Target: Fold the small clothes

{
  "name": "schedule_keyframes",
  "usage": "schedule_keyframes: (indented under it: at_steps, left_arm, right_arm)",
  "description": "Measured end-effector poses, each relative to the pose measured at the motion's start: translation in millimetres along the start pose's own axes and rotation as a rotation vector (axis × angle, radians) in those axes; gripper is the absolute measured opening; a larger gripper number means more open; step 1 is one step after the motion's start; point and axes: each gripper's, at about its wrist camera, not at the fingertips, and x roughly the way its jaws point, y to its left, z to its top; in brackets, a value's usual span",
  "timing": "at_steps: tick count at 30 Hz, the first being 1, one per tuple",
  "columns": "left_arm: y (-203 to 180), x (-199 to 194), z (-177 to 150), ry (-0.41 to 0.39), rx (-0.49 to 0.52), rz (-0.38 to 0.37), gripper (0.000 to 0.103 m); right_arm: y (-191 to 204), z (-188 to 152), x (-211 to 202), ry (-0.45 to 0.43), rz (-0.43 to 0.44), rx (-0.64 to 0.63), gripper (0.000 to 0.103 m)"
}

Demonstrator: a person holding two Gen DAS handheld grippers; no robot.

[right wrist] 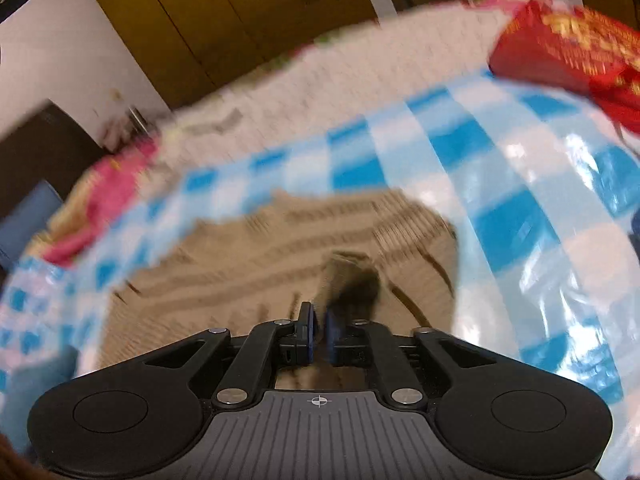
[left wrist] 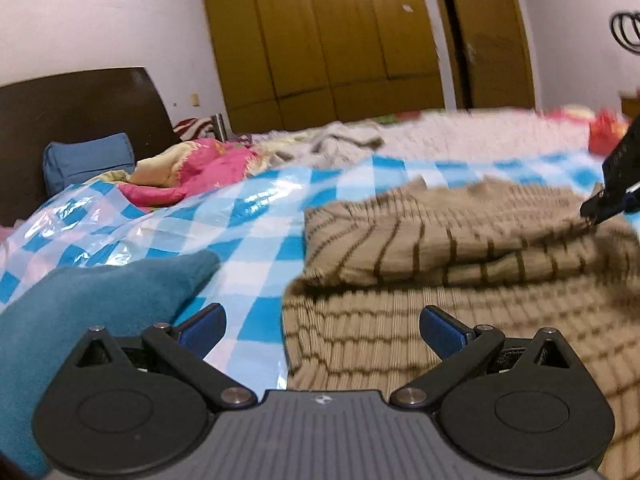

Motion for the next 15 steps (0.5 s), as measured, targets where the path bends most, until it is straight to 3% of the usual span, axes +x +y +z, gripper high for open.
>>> schedule_keyframes:
  at_steps: [3,7,12,15]
  left_arm:
    - [0.4,-2.6,-5.6,0.046,0.052,0.027,0.103]
    - [10.9,-2.1,-18.2,0.146,0.068,0.036,0.103]
    - [20.3,-4.4,-23.7,0.223,0.038,0.043,0.103]
    - [20.3,-13.4,-27.8,0.231,0.091,0.069,0.103]
  right_arm:
    - [-5.9,-7.6,-9.6,-0.020,0.006,0.022,0.012]
    - [-5.7,-18.2,-31.8,-0.060,-0.011,-0.045,0.012]
    - [-8.0,-31.3,-27.0,-0.004,-0.126,-0.153,0.013]
    - [-16.5,-35.9,-30.8,0.010,-0.110,-0.112,0.013]
